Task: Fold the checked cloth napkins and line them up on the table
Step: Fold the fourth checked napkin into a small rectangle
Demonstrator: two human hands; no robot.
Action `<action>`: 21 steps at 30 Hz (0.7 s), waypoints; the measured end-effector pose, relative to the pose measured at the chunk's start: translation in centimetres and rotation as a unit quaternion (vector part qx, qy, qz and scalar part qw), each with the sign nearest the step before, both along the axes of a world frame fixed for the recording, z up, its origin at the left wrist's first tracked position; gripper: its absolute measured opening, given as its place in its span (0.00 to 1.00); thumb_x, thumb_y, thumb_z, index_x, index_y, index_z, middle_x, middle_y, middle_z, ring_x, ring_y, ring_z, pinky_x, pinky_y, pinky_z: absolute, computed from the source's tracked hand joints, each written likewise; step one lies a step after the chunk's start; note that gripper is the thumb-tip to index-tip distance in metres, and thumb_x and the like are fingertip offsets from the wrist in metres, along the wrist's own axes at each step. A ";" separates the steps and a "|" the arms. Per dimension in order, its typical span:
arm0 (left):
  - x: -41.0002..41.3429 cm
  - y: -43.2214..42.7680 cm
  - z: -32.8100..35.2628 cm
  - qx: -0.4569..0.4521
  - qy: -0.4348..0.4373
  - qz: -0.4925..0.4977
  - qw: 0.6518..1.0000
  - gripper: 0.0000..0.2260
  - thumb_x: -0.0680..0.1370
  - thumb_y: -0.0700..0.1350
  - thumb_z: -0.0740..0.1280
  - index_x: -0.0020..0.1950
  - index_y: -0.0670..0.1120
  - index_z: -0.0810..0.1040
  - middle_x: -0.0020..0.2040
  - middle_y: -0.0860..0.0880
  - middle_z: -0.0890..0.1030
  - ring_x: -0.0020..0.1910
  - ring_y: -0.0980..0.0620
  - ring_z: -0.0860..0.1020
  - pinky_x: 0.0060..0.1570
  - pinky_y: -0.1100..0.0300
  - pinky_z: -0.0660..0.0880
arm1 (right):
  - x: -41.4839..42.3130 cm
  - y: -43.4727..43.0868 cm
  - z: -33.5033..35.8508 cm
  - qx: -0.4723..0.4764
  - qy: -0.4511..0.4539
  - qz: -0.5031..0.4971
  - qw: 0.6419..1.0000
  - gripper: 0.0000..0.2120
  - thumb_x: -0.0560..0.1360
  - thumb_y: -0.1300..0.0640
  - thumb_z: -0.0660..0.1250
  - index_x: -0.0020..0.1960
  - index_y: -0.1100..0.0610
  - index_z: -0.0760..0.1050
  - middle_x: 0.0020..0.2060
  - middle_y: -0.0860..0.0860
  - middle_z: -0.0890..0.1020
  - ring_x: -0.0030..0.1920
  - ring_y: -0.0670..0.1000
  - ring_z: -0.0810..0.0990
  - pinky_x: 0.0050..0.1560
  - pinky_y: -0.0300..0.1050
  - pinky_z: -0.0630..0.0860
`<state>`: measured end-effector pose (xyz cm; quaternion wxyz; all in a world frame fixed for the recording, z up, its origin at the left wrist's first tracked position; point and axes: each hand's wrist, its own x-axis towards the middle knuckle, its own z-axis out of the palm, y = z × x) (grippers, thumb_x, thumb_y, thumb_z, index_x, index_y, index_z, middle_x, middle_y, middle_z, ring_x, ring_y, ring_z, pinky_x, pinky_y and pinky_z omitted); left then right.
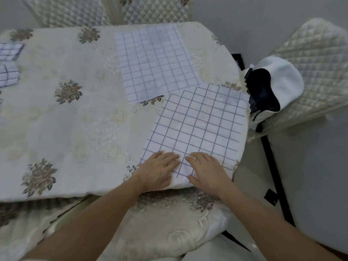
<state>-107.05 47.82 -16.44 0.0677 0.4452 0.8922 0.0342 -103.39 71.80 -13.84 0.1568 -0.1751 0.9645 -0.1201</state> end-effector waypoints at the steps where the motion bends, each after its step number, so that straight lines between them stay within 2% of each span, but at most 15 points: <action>1: -0.1 -0.3 -0.3 -0.011 -0.007 -0.010 1.000 0.27 0.75 0.54 0.64 0.72 0.46 0.72 0.74 0.47 0.71 0.72 0.48 0.69 0.71 0.47 0.68 | 0.2 -0.3 -0.1 0.006 -0.010 -0.002 1.000 0.29 0.77 0.43 0.64 0.75 0.51 0.64 0.73 0.52 0.69 0.73 0.57 0.66 0.71 0.55 0.66; 6: -1.0 -1.4 -1.1 -0.032 -0.033 -0.041 0.998 0.28 0.76 0.57 0.59 0.74 0.46 0.71 0.75 0.48 0.70 0.74 0.48 0.67 0.72 0.46 0.67 | 1.0 -2.0 -0.5 0.024 -0.044 -0.026 0.998 0.36 0.76 0.42 0.66 0.80 0.50 0.57 0.79 0.53 0.60 0.78 0.57 0.58 0.75 0.57 0.60; 9: -1.1 -1.5 -1.1 -0.016 -0.014 -0.059 0.998 0.27 0.76 0.58 0.57 0.72 0.46 0.73 0.74 0.47 0.72 0.73 0.48 0.70 0.69 0.46 0.70 | 1.4 -2.8 -0.9 0.044 -0.066 -0.027 0.996 0.39 0.76 0.42 0.65 0.81 0.48 0.51 0.80 0.52 0.54 0.80 0.56 0.52 0.77 0.56 0.55; 12: -0.8 -1.7 -1.5 0.016 0.018 -0.063 0.998 0.25 0.77 0.55 0.59 0.69 0.44 0.76 0.72 0.46 0.75 0.70 0.47 0.73 0.66 0.45 0.73 | 1.6 -3.0 -1.1 0.059 -0.068 -0.018 0.996 0.40 0.76 0.43 0.67 0.81 0.48 0.50 0.81 0.52 0.52 0.80 0.56 0.50 0.78 0.57 0.54; 15: -0.1 -1.7 -2.3 0.041 0.053 -0.052 0.996 0.20 0.79 0.53 0.62 0.67 0.44 0.77 0.70 0.46 0.76 0.68 0.46 0.74 0.62 0.44 0.74 | 1.6 -2.9 -1.0 0.079 -0.061 -0.003 0.995 0.41 0.76 0.50 0.69 0.81 0.49 0.50 0.81 0.53 0.51 0.80 0.57 0.50 0.77 0.56 0.55; 18: 0.3 -1.5 -2.6 0.041 0.075 -0.045 0.995 0.19 0.80 0.52 0.60 0.66 0.44 0.77 0.69 0.45 0.77 0.67 0.46 0.76 0.59 0.44 0.75 | 1.7 -2.8 -1.1 0.084 -0.055 0.000 0.995 0.42 0.75 0.57 0.69 0.81 0.49 0.49 0.81 0.53 0.50 0.80 0.57 0.49 0.77 0.56 0.55; 21: 0.5 -1.3 -2.6 0.027 0.081 -0.044 0.995 0.19 0.81 0.52 0.59 0.67 0.44 0.76 0.70 0.45 0.76 0.67 0.45 0.75 0.59 0.44 0.75 | 1.8 -2.7 -1.3 0.093 -0.051 0.002 0.994 0.43 0.74 0.61 0.69 0.81 0.48 0.48 0.81 0.52 0.50 0.80 0.56 0.49 0.77 0.55 0.56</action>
